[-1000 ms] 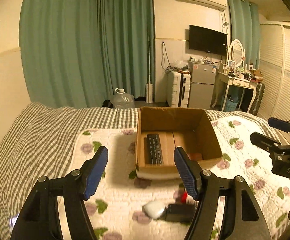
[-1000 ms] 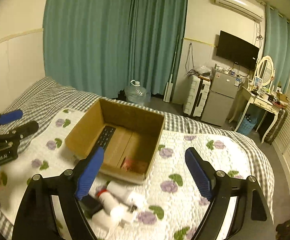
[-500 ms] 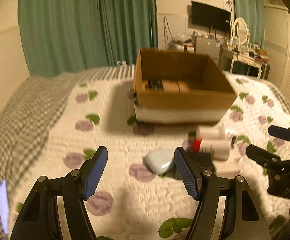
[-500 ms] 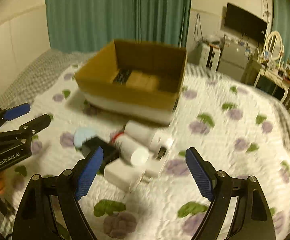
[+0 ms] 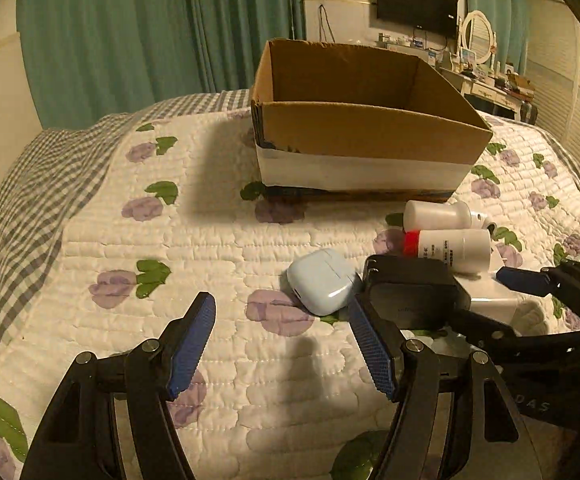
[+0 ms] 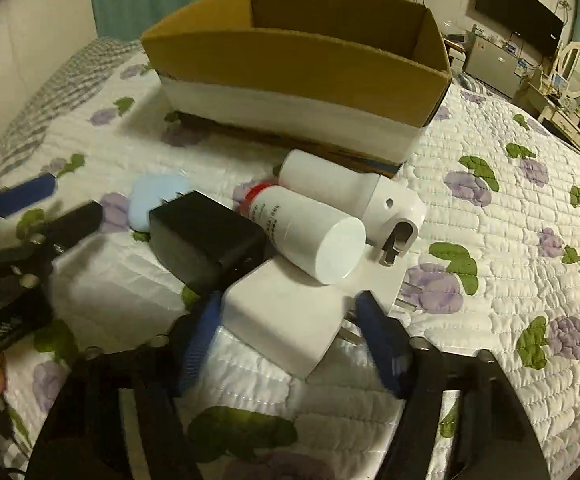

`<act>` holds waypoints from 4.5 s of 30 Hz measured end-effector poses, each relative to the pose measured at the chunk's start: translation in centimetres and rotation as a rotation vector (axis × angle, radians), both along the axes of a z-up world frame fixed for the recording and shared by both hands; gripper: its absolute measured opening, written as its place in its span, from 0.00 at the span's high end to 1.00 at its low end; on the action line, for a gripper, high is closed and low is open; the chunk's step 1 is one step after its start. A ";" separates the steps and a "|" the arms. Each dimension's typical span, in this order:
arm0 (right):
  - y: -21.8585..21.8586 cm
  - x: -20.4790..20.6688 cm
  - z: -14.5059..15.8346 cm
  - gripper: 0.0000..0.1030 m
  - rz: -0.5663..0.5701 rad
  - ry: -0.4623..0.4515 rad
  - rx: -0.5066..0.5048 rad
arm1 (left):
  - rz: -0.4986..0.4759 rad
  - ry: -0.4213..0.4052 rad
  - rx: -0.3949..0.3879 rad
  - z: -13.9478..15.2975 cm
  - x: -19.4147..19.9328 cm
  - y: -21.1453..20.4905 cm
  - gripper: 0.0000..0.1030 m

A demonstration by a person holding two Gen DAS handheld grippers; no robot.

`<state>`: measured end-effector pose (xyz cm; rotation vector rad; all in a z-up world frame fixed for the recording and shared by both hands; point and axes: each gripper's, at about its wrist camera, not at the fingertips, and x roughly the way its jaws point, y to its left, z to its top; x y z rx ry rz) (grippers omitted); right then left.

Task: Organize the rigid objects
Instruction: 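Grasp the black UGREEN charger with the left gripper while the right grasps the white block, then lower the UGREEN charger and white block into the box and release both, then grasp the red-capped white bottle with the right gripper while the left grasps the blue earbud case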

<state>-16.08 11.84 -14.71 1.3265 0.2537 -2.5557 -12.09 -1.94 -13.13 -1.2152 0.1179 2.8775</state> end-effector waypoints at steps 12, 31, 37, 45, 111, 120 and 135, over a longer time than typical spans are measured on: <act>3.2 1.6 3.5 0.47 -0.031 0.077 -0.036 | -0.114 -0.053 0.024 0.0 -0.2 3.8 0.30; 6.0 0.5 3.0 0.47 -0.061 0.052 -0.122 | -0.118 -0.193 0.101 -3.0 -4.9 7.3 0.30; 5.8 0.5 2.9 0.47 -0.055 0.052 -0.104 | -0.116 -0.196 0.045 -3.7 -5.3 8.0 0.33; 5.7 1.1 4.1 0.47 -0.063 0.081 -0.091 | -0.132 -0.117 0.056 -1.5 -2.9 6.9 0.34; 0.8 -16.1 13.2 0.31 0.047 0.293 -0.124 | -0.030 0.131 0.039 11.1 -13.8 0.1 0.30; 1.4 -8.0 17.6 0.20 0.087 0.335 -0.104 | -0.034 0.170 0.030 13.8 -7.5 -1.2 0.30; 0.1 -3.6 4.7 0.20 0.212 0.119 -0.044 | 0.020 0.010 0.027 3.2 -3.5 -2.6 0.30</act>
